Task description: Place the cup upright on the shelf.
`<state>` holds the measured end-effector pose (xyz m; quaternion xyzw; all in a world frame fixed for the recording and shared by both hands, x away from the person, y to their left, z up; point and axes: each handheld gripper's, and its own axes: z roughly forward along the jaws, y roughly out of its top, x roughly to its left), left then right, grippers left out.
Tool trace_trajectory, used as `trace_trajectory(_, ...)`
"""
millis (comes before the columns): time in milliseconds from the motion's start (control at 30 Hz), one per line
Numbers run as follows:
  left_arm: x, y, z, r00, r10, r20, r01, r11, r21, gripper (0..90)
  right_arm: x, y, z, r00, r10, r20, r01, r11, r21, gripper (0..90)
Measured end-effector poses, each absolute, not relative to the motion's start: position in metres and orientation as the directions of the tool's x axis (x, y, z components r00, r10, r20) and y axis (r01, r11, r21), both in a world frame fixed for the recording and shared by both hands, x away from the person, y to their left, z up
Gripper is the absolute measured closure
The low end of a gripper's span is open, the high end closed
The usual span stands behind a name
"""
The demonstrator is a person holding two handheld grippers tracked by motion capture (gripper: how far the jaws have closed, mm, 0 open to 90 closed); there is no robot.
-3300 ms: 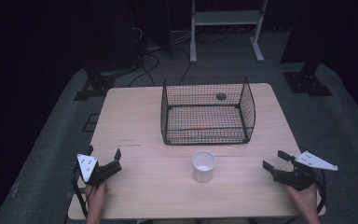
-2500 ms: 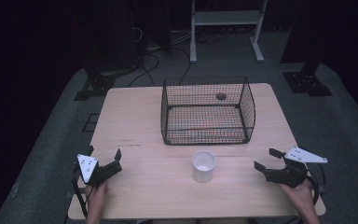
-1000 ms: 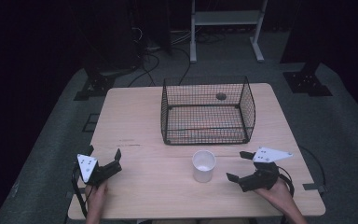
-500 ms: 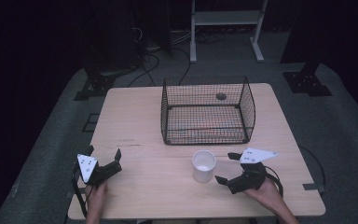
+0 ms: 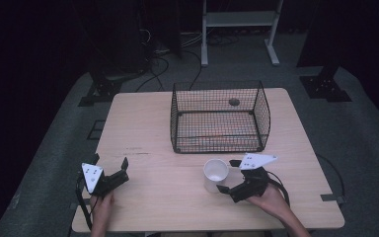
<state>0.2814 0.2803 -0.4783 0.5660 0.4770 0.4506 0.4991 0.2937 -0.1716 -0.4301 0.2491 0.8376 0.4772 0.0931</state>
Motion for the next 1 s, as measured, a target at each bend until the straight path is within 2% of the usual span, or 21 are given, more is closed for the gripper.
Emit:
trace_trajectory(367, 0.281, 0.281, -0.478, 0.14, 0.99, 0.034, 0.091, -0.047, 0.995, 0.0, 0.304, -0.15, -0.437, -0.866, 0.494, 0.072, 0.327, 0.452, 0.83, 3.1)
trace_trajectory(400, 0.281, 0.281, -0.478, 0.14, 0.99, 0.033, 0.09, -0.046, 0.995, 0.0, 0.306, -0.15, -0.438, -0.869, 0.489, 0.076, 0.325, 0.45, 0.832, 7.0)
trace_trajectory(467, 0.281, 0.281, -0.478, 0.14, 0.99, 0.033, 0.09, -0.046, 0.995, 0.0, 0.306, -0.15, -0.438, -0.87, 0.488, 0.075, 0.323, 0.449, 0.833, 7.6)
trace_trajectory(500, 0.281, 0.281, -0.478, 0.139, 0.99, 0.031, 0.09, -0.044, 0.995, 0.0, 0.307, -0.15, -0.438, -0.872, 0.483, 0.079, 0.324, 0.447, 0.834, 12.9)
trace_trajectory(600, 0.281, 0.281, -0.478, 0.139, 0.99, 0.03, 0.091, -0.043, 0.995, 0.0, 0.307, -0.15, -0.437, -0.873, 0.482, 0.073, 0.314, 0.441, 0.841, 18.2)
trace_trajectory(1000, 0.281, 0.281, -0.478, 0.138, 0.99, 0.029, 0.092, -0.042, 0.995, 0.0, 0.308, -0.15, -0.423, -0.874, 0.477, 0.092, 0.322, 0.428, 0.844, 19.5)
